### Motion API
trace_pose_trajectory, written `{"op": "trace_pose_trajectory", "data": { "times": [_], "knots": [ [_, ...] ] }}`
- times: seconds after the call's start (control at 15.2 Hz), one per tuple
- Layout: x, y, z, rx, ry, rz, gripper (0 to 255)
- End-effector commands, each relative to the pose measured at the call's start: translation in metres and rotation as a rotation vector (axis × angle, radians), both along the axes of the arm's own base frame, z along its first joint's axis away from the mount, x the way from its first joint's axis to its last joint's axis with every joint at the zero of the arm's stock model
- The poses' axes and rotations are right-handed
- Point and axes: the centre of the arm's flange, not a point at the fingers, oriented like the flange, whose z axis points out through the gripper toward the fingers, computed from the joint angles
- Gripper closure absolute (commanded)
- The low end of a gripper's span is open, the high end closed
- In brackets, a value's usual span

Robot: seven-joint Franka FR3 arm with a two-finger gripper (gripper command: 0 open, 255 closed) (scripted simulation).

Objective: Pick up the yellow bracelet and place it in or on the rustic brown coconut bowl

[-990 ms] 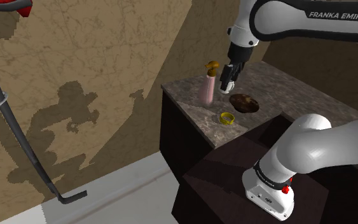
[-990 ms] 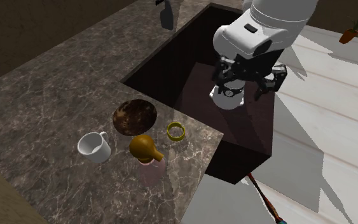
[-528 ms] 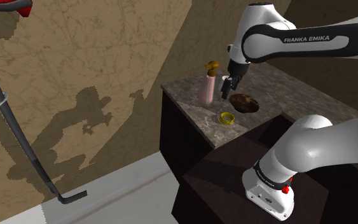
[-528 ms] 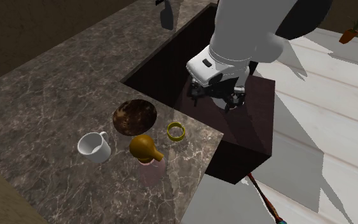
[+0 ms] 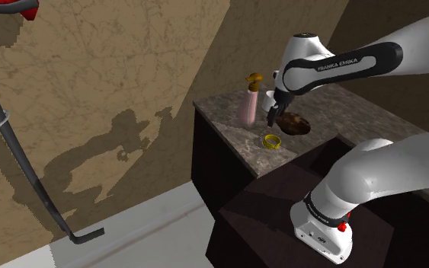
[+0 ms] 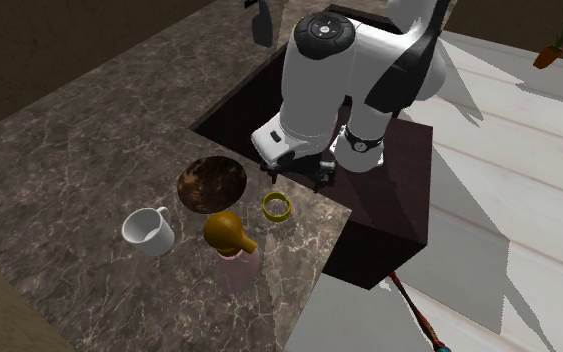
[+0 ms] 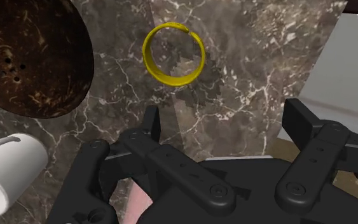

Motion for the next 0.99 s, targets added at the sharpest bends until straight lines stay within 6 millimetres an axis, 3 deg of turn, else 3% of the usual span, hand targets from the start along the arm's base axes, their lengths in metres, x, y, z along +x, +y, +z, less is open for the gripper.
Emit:
{"op": "trace_pose_trajectory", "data": {
  "times": [0.0, 0.46, 0.92],
  "knots": [
    [-0.002, -0.015, -0.021, -0.005, -0.001, 0.000, 0],
    [0.004, -0.072, -0.092, -0.021, 0.003, -0.006, 0],
    [0.003, -0.076, -0.124, -0.021, 0.003, -0.006, 0]
  ]
}}
